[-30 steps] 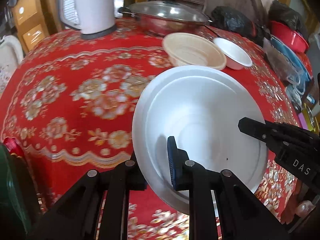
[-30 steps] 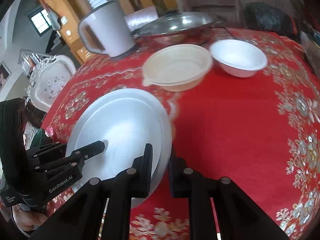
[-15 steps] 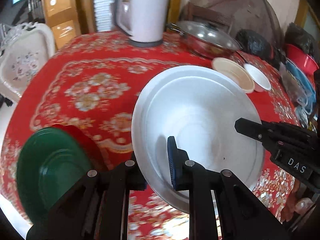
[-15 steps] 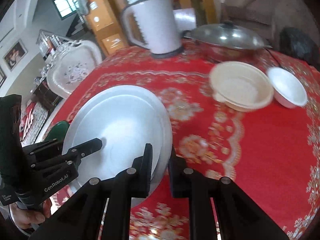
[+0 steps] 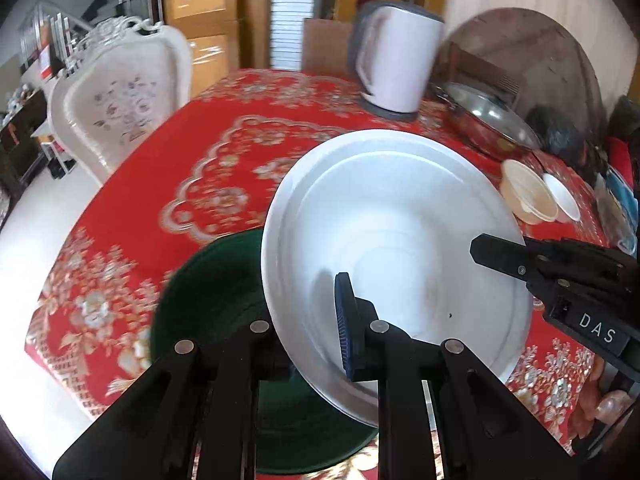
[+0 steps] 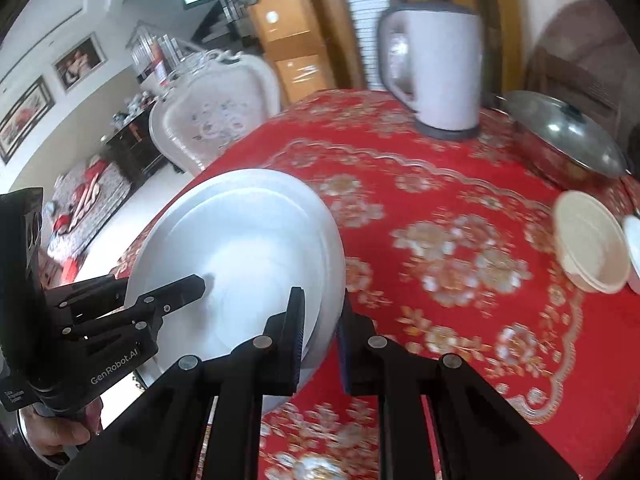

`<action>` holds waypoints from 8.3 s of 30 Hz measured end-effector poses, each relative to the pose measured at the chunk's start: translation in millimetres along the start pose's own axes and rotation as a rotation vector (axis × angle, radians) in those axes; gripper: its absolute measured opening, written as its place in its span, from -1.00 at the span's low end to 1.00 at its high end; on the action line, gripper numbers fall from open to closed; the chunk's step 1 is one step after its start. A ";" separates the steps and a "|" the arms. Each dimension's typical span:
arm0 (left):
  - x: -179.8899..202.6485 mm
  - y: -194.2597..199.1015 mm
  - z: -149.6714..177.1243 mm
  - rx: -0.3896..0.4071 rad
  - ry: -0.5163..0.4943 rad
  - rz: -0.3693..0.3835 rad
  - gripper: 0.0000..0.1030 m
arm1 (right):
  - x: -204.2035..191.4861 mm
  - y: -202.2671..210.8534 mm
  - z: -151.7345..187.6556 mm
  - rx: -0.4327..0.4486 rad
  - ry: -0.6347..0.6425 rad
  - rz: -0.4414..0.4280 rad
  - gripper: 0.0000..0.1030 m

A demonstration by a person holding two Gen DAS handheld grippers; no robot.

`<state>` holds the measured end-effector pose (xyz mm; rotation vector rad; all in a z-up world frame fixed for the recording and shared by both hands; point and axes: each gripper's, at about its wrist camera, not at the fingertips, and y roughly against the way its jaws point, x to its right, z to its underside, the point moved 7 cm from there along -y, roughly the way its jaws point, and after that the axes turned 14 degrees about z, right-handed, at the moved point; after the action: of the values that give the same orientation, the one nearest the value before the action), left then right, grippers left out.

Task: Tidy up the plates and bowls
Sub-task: 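Carry the white plate with the left gripper over the green bowl, then lower the white plate into the green bowl and open the left gripper, then withdraw the left gripper and reach toward the cream plastic bowl, then close the left gripper on the rim of the cream plastic bowl, then lift the cream bowl with the left gripper and carry it over the stack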

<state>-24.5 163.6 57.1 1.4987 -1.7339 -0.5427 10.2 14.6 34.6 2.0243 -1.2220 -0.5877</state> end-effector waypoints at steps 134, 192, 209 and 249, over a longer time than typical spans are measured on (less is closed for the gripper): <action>110.6 -44.8 -13.8 0.071 -0.183 0.088 0.13 | 139.8 30.0 64.1 -0.032 -0.296 0.175 -0.01; 268.0 -298.2 -101.9 -0.221 -0.234 0.172 -0.59 | 336.3 -50.5 18.1 -0.073 -0.428 0.264 -0.55; 245.2 -240.0 -76.4 -0.176 -0.205 0.162 -0.62 | 297.5 -26.7 32.5 -0.048 -0.378 0.235 -0.58; 129.9 -64.9 -21.0 0.020 -0.116 0.090 -0.62 | 128.3 28.4 44.8 0.016 -0.192 0.133 -0.51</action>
<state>31.0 27.9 57.2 1.4196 -1.8913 -0.5765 21.7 -123.3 22.8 1.9165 -1.4654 -0.7222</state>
